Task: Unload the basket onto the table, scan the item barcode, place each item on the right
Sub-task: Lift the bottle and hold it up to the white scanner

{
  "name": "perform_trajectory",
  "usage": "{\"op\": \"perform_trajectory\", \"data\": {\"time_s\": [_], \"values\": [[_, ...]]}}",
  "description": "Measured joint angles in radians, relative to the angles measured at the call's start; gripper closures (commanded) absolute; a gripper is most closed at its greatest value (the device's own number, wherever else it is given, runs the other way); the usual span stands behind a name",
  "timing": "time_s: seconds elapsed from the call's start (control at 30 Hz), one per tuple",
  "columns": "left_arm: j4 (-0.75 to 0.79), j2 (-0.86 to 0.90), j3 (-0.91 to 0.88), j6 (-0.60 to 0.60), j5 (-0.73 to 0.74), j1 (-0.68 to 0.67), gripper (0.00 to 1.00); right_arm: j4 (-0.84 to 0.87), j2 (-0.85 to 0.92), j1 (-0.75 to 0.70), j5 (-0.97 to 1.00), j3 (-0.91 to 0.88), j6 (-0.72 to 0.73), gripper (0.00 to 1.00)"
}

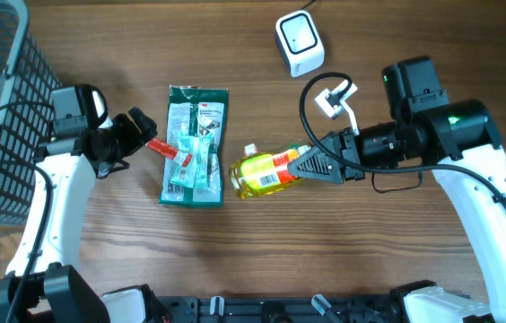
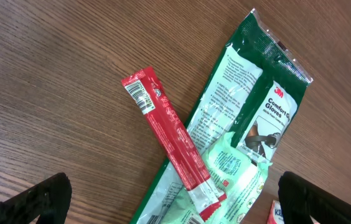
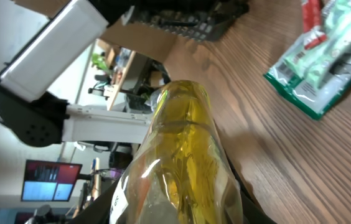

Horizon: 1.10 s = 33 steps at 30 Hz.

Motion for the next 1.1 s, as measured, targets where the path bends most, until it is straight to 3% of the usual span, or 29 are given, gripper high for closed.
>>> {"op": "perform_trajectory", "data": {"time_s": [0.33, 0.57, 0.7, 0.87, 0.97, 1.1], "values": [[0.0, 0.0, 0.0, 0.0, 0.0, 0.0, 0.0, 0.011, 0.0, 0.0, 0.101, 0.0, 0.025, 0.95], [0.0, 0.0, 0.0, 0.0, 0.0, 0.0, 0.0, 0.081, 0.001, 0.0, 0.238, 0.021, 0.198, 0.96], [0.0, 0.0, 0.0, 0.0, 0.0, 0.0, 0.0, 0.052, 0.006, 0.0, 0.35, 0.201, 0.278, 0.96], [0.001, 0.0, 0.0, 0.0, 0.0, 0.0, 0.0, -0.111, 0.088, 0.003, 0.516, 0.594, 0.317, 0.96], [0.0, 0.0, 0.0, 0.0, 0.0, 0.0, 0.0, -0.138, 0.174, 0.031, 0.643, 0.705, 0.321, 0.96], [0.0, 0.0, 0.0, 0.0, 0.0, 0.0, 0.0, -0.029, 0.338, 0.083, 0.866, 0.724, 0.322, 0.96]]}}
